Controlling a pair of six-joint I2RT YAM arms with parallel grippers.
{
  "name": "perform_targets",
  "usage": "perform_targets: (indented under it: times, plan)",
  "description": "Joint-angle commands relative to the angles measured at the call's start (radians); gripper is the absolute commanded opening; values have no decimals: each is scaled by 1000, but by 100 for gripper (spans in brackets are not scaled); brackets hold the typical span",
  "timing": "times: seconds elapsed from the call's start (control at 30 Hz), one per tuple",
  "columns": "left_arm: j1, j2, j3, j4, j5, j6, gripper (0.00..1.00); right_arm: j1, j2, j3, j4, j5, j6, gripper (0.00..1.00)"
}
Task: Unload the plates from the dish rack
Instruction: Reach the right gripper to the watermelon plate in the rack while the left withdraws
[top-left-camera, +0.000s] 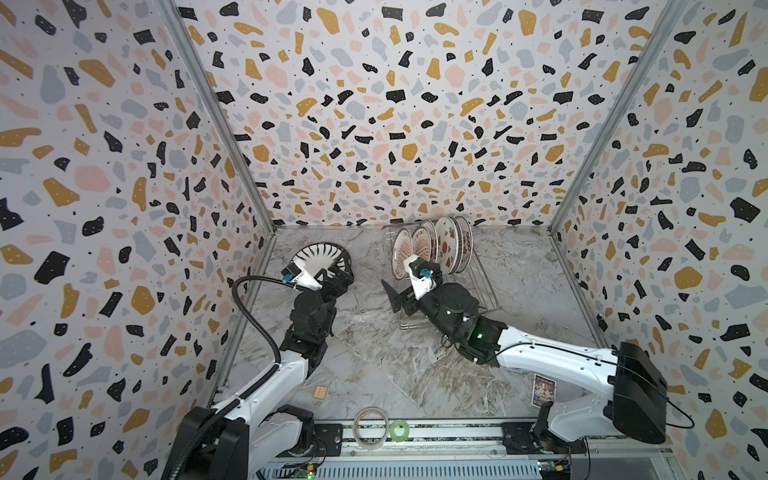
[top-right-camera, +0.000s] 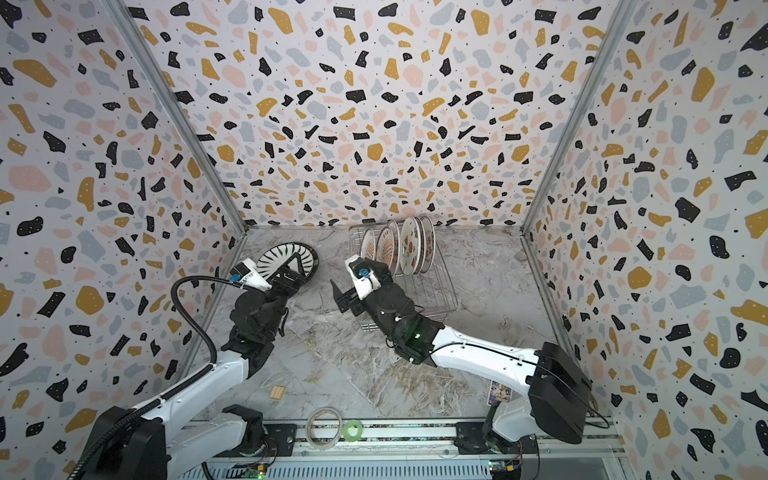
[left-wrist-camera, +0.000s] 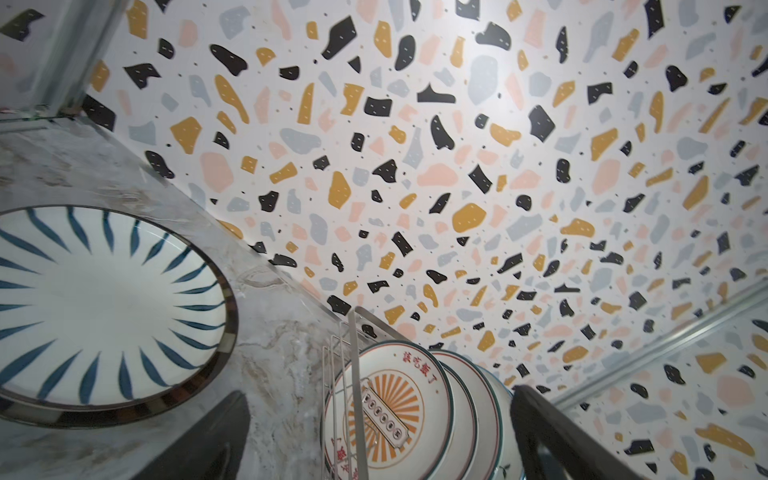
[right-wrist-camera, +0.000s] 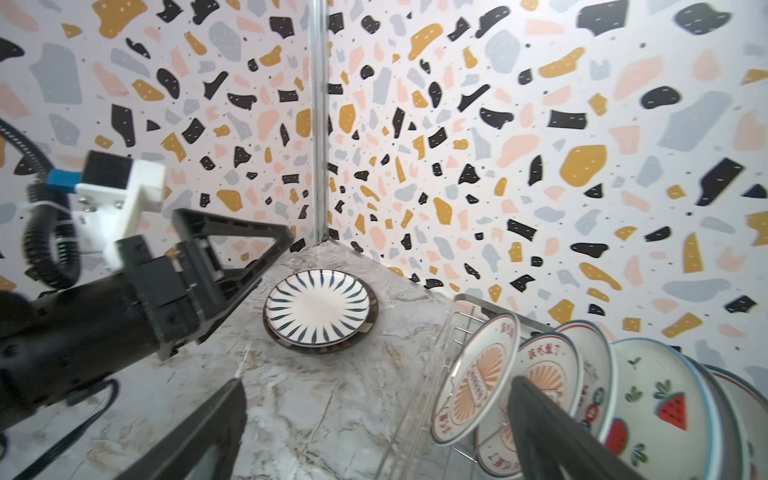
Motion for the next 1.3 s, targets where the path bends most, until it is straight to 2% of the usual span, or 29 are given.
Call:
perform_targets:
  times: [0.0, 0.2, 0.37, 0.5, 0.63, 0.67, 0.8, 0.9, 1.0, 1.07, 1.13, 1.27]
  plan:
    - [-62, -31, -14, 87, 61, 83, 100, -79, -111, -45, -52, -63, 54, 99]
    - [-186, -8, -50, 256, 189, 103, 99, -326, -215, -95, -117, -288, 192, 99]
    - [-307, 69, -18, 317, 299, 152, 100, -429, -209, -83, -161, -330, 236, 99]
    - [-410, 136, 29, 299, 290, 210, 100, -481, -136, -14, -213, -362, 265, 85]
    - [-449, 227, 91, 301, 321, 215, 100, -494, -49, 79, -288, -348, 270, 72]
    - [-452, 248, 101, 308, 321, 209, 100, -500, -33, 99, -302, -347, 270, 67]
    - [-469, 287, 119, 297, 257, 220, 100, -526, 21, 152, -331, -357, 275, 62]
    - [-469, 303, 133, 302, 271, 213, 100, -542, 71, 199, -362, -364, 274, 60]
    - [-475, 316, 142, 300, 267, 209, 99, -545, 112, 233, -380, -340, 269, 53]
    - [-491, 310, 141, 267, 201, 232, 100, -546, 136, 253, -391, -332, 262, 46]
    - [-503, 305, 147, 217, 123, 248, 100, -546, 172, 288, -419, -330, 252, 43]
    - [-504, 314, 147, 210, 104, 246, 100, -546, 219, 323, -444, -291, 239, 41]
